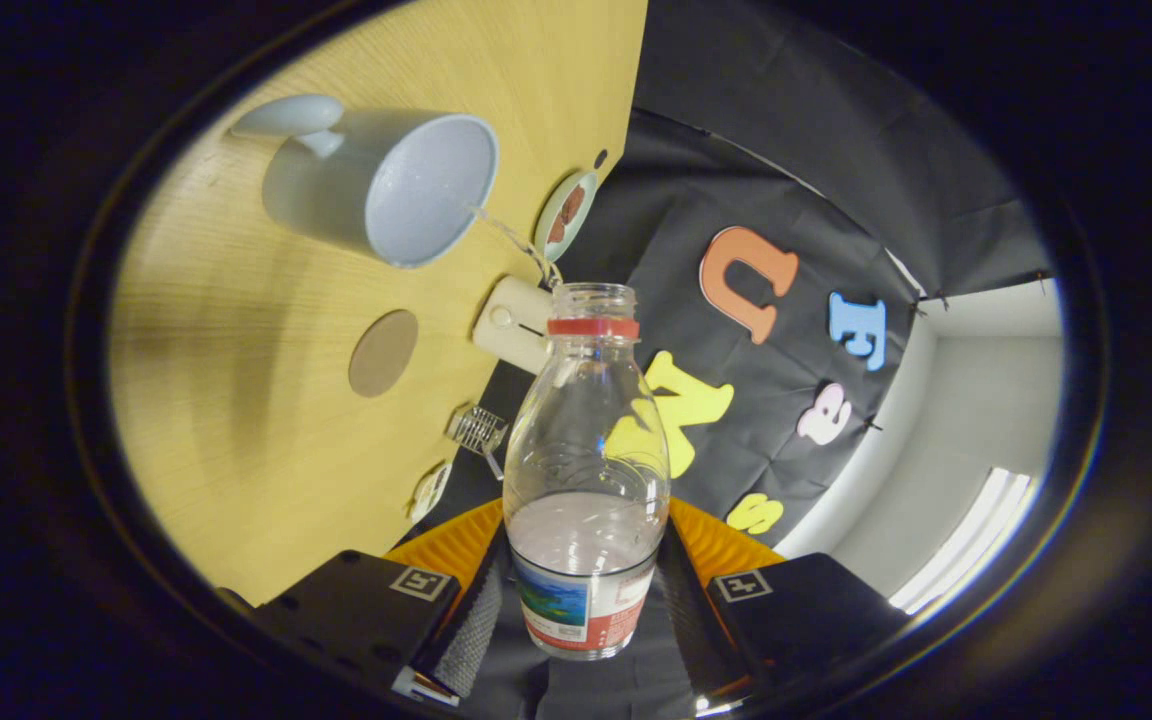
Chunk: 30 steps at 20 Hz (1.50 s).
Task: Take the bottle from table, then pour the juice into the cup, finally place the bottle on the coaster
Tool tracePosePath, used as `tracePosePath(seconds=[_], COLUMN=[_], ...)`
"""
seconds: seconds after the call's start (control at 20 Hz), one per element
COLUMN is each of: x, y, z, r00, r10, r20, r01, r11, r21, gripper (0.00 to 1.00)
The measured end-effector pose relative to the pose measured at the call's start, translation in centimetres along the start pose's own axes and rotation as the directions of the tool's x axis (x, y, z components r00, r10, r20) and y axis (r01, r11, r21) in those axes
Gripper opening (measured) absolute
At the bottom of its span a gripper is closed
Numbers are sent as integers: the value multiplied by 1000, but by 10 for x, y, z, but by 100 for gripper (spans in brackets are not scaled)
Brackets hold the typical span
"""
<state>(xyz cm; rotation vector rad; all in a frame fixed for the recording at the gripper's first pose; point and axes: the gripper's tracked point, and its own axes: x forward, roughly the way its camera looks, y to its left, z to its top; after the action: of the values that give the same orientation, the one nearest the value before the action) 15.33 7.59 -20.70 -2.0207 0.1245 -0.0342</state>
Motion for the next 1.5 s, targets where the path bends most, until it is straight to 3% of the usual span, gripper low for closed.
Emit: tracePosePath(seconds=[1.0,1.5], x=[-4,-12], y=[-53,-69], z=[-15,5], r00=[996,980], r10=[-88,-189], r20=[5,60], r01=[88,198], r11=[990,959], r21=[-111,-203], gripper=[81,80])
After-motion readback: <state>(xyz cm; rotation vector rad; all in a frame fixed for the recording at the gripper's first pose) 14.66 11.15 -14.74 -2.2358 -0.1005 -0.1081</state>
